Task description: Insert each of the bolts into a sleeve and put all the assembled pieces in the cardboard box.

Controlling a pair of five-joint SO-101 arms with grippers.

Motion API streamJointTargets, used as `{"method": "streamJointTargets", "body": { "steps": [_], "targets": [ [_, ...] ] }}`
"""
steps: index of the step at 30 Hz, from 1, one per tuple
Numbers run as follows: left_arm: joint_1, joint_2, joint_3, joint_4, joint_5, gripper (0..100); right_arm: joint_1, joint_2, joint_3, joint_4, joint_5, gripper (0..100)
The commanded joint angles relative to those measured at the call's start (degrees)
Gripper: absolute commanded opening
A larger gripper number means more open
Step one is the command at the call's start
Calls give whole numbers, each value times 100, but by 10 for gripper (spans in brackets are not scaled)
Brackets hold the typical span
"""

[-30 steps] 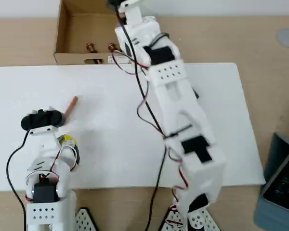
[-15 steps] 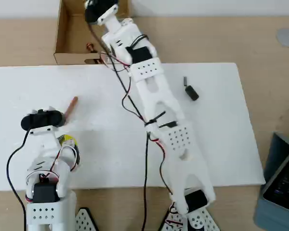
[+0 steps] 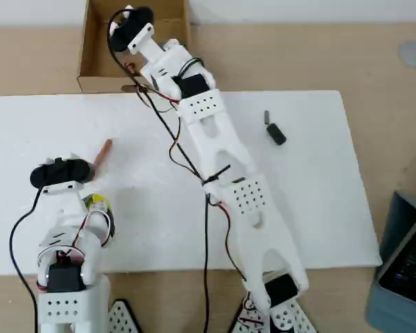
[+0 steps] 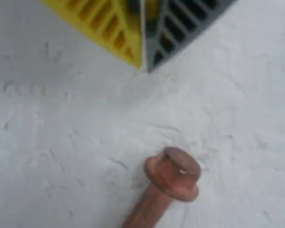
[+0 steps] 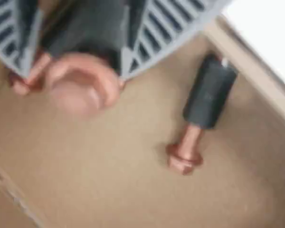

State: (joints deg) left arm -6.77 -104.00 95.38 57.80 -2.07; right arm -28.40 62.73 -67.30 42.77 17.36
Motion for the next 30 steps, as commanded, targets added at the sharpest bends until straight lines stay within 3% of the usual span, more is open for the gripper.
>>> {"method": "streamJointTargets", "body": {
  "steps": [1, 16, 30],
  "targets": [
    [-26, -48, -44, 18, 0, 2, -66, -110, -347, 26, 53, 156],
    [-26, -48, -44, 18, 0, 2, -4, -154, -444, 44, 53, 156],
    [-26, -48, -53, 18, 0, 2, 251, -119, -2695, 2312, 44, 156]
  ]
}}
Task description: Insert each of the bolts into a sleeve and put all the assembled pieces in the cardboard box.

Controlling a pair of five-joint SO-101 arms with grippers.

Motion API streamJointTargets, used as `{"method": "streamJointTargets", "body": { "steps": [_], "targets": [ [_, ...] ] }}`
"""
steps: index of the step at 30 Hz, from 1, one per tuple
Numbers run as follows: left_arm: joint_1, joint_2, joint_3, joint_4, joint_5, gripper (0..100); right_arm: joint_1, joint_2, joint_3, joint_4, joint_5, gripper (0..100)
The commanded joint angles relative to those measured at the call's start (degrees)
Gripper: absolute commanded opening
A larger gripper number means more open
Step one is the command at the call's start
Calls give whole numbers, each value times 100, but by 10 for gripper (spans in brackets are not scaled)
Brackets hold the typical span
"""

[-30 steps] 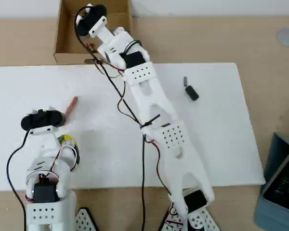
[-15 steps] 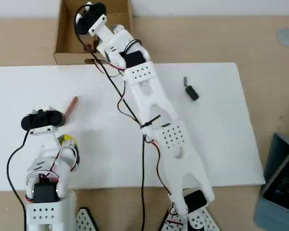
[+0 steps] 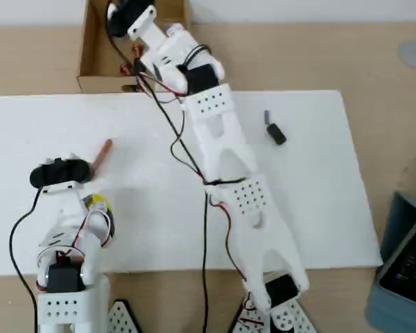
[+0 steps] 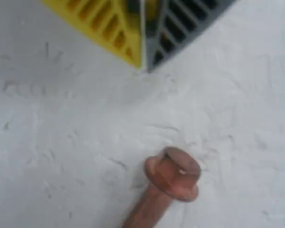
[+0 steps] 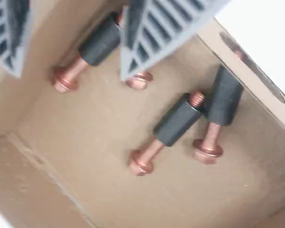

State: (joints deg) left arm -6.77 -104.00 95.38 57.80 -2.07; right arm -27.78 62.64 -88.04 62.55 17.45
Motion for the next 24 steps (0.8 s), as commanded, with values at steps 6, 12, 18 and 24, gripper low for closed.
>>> {"method": "streamJointTargets", "body": {
  "steps": [6, 12, 18, 24],
  "targets": [
    [-26, -48, -53, 18, 0, 2, 462, -444, -752, 1143, 35, 156],
    [-26, -48, -53, 18, 0, 2, 602, -1051, -752, 2233, 35, 158],
    [-26, -48, -53, 18, 0, 2, 681, -1587, -752, 3745, 35, 159],
    [-26, -48, -53, 18, 0, 2, 1068, -1851, -690, 3991, 9, 159]
  ]
}}
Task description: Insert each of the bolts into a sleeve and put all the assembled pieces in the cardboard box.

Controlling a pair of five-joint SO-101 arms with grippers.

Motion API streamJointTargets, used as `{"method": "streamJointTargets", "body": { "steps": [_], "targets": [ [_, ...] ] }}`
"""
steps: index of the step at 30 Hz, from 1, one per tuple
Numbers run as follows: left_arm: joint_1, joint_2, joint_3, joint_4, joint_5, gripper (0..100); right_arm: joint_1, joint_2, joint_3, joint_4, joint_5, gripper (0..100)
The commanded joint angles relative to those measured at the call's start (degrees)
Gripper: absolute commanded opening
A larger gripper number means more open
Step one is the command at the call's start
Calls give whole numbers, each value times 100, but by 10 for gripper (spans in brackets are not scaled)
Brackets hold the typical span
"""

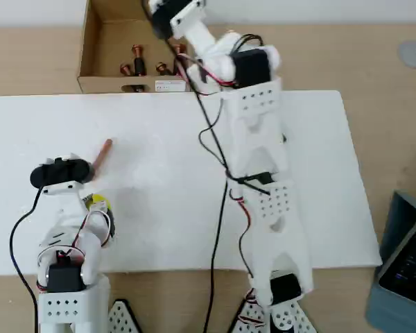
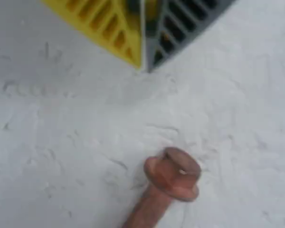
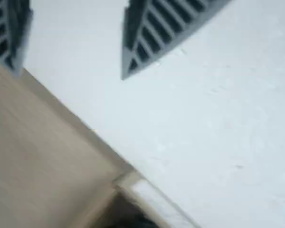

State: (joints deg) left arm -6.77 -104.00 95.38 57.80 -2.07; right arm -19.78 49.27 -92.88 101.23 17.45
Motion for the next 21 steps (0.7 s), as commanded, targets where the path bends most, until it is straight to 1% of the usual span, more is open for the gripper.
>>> {"method": "streamJointTargets", "body": {
  "steps": [1, 6, 11, 14, 17, 21],
  "targets": [
    [-35, -48, -53, 18, 0, 2, 347, -541, -127, 123, 9, 159],
    [-35, -48, -53, 18, 0, 2, 725, -1174, 1174, 132, 9, 159],
    [-44, -48, -53, 18, 0, 2, 1059, -2466, 3292, 123, 9, 159],
    [-44, -48, -53, 26, 0, 2, 1244, -2941, 4523, 105, 18, 159],
    [-44, -48, -53, 26, 0, 2, 1446, -3116, 5323, 88, 35, 158],
    [-44, -48, -53, 26, 0, 2, 1622, -3055, 5921, 44, 44, 158]
  ]
}}
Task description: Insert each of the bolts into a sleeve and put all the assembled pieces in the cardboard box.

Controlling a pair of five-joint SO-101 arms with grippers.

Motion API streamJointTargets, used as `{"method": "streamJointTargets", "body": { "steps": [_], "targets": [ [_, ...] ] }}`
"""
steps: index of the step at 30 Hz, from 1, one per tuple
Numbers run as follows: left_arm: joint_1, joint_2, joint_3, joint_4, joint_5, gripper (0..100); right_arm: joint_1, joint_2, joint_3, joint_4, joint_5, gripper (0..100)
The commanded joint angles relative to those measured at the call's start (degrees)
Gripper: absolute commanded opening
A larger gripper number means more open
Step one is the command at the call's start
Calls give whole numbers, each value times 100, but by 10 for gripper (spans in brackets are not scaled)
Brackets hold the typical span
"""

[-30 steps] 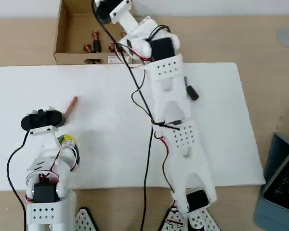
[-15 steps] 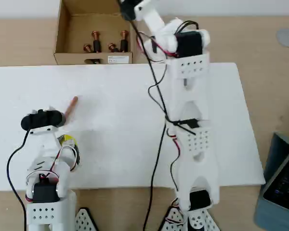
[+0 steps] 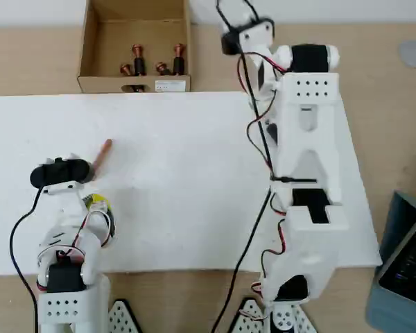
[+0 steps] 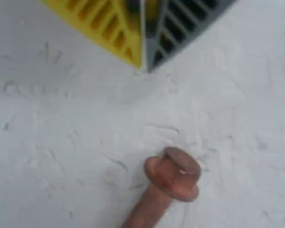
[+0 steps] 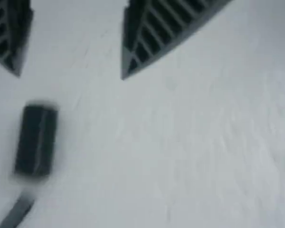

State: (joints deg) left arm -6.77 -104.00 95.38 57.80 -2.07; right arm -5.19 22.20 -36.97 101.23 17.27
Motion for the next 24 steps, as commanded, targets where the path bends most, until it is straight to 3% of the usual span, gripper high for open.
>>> {"method": "streamJointTargets", "body": {
  "steps": [1, 15, 24],
  "targets": [
    [-44, -48, -53, 26, 0, 2, 198, -286, 435, -26, 62, 158],
    [-53, -48, -53, 26, 9, 2, 330, 1015, 497, -853, 712, 161],
    [-53, -48, -53, 26, 9, 2, 409, 1429, 330, -1064, 809, 217]
  ]
}}
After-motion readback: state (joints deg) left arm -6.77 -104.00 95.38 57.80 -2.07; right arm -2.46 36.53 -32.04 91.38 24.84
